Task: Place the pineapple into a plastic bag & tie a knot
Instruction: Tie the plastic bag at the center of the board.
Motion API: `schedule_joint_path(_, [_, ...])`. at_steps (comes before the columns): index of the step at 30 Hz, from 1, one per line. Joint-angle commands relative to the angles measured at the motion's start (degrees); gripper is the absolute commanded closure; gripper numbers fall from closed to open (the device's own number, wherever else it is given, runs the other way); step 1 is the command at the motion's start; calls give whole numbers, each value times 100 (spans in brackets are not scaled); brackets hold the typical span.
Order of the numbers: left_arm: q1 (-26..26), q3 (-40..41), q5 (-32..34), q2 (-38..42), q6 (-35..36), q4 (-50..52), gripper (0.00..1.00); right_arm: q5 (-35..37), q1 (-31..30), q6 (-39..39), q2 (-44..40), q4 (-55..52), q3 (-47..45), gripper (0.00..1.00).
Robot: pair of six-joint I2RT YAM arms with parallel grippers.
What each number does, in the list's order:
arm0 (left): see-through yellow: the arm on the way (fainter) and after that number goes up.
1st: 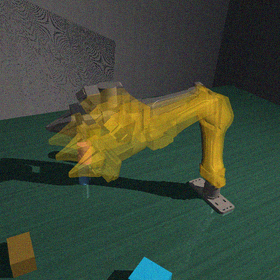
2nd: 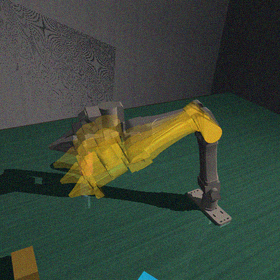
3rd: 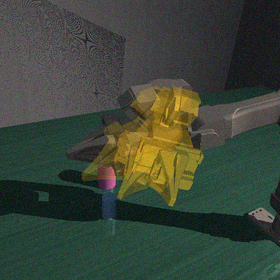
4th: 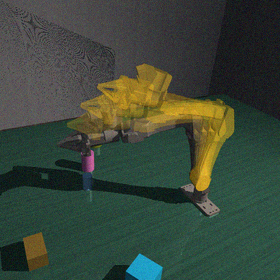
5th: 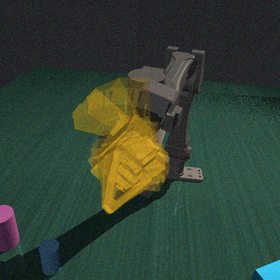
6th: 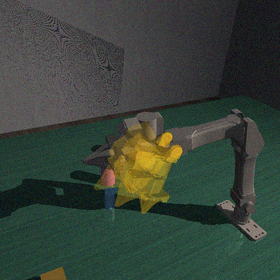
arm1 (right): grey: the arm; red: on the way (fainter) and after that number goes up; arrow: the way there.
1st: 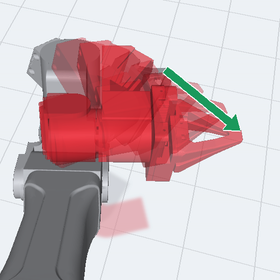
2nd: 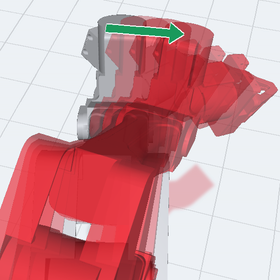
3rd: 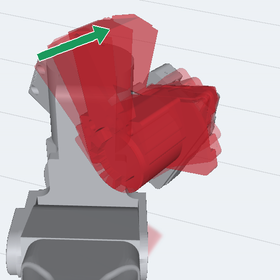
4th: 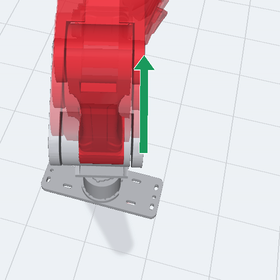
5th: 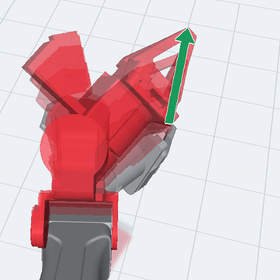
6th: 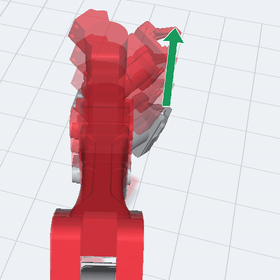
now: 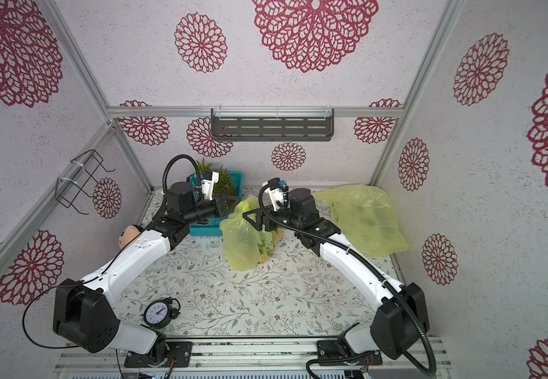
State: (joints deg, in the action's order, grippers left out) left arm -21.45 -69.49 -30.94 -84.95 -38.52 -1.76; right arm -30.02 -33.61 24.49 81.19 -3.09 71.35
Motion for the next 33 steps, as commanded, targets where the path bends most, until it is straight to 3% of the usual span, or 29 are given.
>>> schedule_joint_path(1, [52,-183,0,78,91,-194,100,53,-41,-190,19,-229,255,36])
schedule_joint_path(6, [70,-109,219,153,241,-70,100,852,-18,-134,-142,-134,48,97])
schedule_joint_path(7, [103,-80,297,187,291,-7,100,1055,0,-102,-196,-71,-32,100])
schedule_joint_path(21, [484,631,906,369,506,354,100,1718,441,539,90,-126,-458,100])
schedule_joint_path(27, [556,111,1208,596,1045,1150,100,2167,521,254,-72,-603,179,100])
schedule_joint_path(33, [561,-294,1112,665,1216,1450,100,2424,673,162,-162,-849,584,100])
